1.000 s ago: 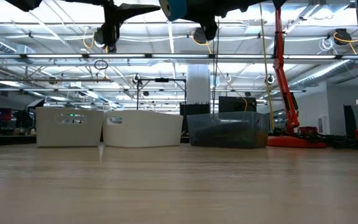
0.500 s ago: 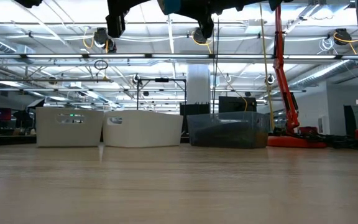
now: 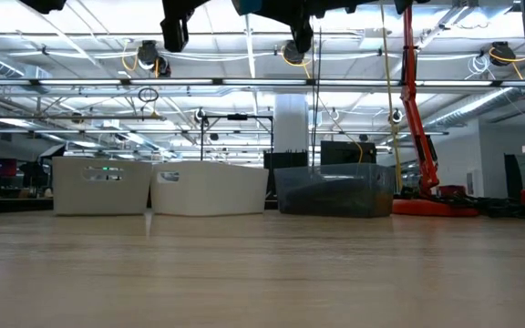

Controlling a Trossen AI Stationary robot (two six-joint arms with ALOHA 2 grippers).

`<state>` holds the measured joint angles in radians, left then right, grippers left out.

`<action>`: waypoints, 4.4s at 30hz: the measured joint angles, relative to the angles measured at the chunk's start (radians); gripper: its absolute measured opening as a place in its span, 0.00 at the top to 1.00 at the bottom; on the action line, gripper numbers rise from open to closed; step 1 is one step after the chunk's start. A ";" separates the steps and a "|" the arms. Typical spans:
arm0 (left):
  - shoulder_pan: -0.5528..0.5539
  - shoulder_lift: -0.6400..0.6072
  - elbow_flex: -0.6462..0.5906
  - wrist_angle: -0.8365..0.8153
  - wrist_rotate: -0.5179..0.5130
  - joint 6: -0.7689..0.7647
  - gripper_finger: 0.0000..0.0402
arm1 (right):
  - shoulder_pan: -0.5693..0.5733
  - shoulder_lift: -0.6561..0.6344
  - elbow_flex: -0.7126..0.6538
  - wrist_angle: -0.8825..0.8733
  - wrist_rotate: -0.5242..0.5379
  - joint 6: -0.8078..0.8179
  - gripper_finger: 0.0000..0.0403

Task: Pick and place Stapler, Stapler remover, tape
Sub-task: Put the blue tape into the white bin, then return to Home Position

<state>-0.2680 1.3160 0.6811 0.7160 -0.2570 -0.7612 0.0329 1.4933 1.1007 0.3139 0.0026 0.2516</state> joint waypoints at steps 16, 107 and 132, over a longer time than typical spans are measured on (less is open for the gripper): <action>0.001 0.007 0.000 0.046 0.003 0.070 0.90 | 0.000 0.000 0.001 0.011 -0.004 0.037 0.92; 0.616 0.592 0.738 -1.656 0.363 0.281 0.81 | -0.007 -0.911 -0.462 -0.737 0.180 0.035 0.52; 0.658 0.287 0.738 -1.654 0.326 0.264 0.59 | -0.007 -0.911 -0.462 -0.736 0.180 0.035 0.52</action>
<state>0.3901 1.6031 1.4193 -0.9379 0.0687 -0.4968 0.0261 0.5823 0.6384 -0.4221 0.1825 0.2867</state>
